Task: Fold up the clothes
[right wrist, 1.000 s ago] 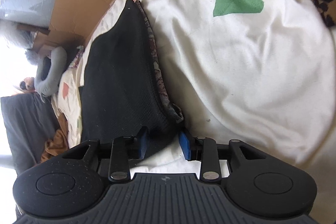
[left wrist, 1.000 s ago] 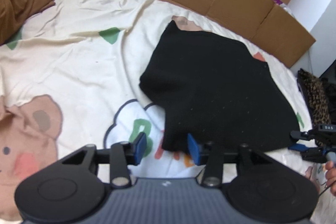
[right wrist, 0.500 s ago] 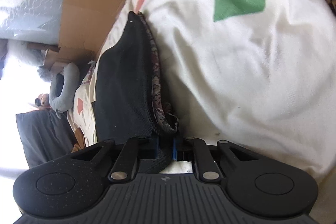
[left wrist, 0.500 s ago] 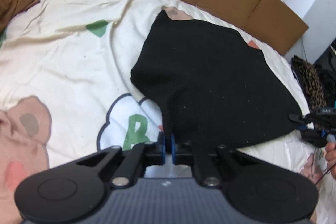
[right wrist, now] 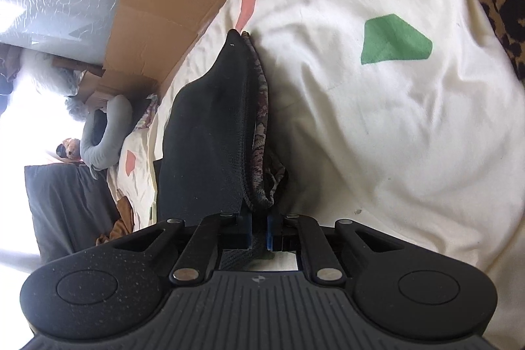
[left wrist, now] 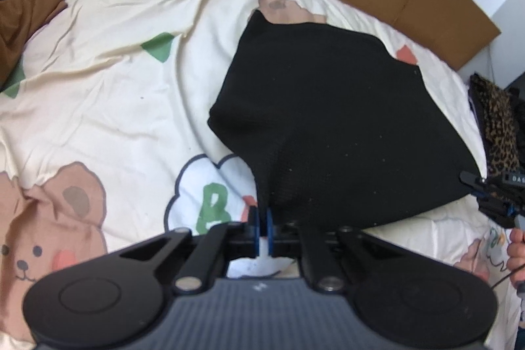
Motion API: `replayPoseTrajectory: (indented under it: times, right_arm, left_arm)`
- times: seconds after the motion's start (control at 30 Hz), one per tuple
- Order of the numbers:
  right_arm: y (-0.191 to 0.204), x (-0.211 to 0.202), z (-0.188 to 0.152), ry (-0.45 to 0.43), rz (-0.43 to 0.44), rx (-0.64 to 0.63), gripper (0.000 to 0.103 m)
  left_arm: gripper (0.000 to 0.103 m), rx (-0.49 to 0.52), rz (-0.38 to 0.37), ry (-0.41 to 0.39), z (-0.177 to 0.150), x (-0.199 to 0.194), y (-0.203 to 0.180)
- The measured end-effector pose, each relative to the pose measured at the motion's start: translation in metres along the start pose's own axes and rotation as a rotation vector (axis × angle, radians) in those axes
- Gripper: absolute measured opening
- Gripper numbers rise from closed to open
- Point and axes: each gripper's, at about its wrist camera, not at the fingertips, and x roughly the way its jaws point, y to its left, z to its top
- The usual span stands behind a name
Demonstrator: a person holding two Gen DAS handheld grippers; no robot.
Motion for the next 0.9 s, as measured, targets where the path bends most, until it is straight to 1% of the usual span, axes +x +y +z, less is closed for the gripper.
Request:
replayPoseTrajectory:
  times: [0.1, 0.23, 0.37, 0.5, 0.63, 0.9]
  right_arm:
    - [0.003, -0.001, 0.001, -0.002, -0.005, -0.001, 0.006]
    - [0.005, -0.007, 0.006, -0.007, 0.01, 0.009, 0.006]
    - [0.01, -0.014, 0.008, -0.009, 0.002, -0.028, 0.006]
    - [0.011, -0.022, 0.01, -0.011, -0.013, -0.047, 0.005]
    - [0.015, -0.029, 0.011, -0.007, -0.036, -0.097, 0.005]
    - [0.023, -0.045, 0.01, -0.001, -0.066, -0.19, 0.005]
  left_arm:
    - [0.004, -0.002, 0.019, 0.035, 0.004, -0.002, -0.006]
    - [0.004, 0.004, 0.058, 0.075, 0.006, -0.005, -0.017]
    - [0.004, -0.017, 0.077, 0.117, 0.001, -0.007, -0.028]
    - [0.004, -0.064, 0.078, 0.142, -0.011, -0.011, -0.034]
    - [0.004, -0.079, 0.067, 0.166, -0.026, -0.014, -0.04]
    - [0.004, -0.129, 0.036, 0.256, -0.05, -0.02, -0.056]
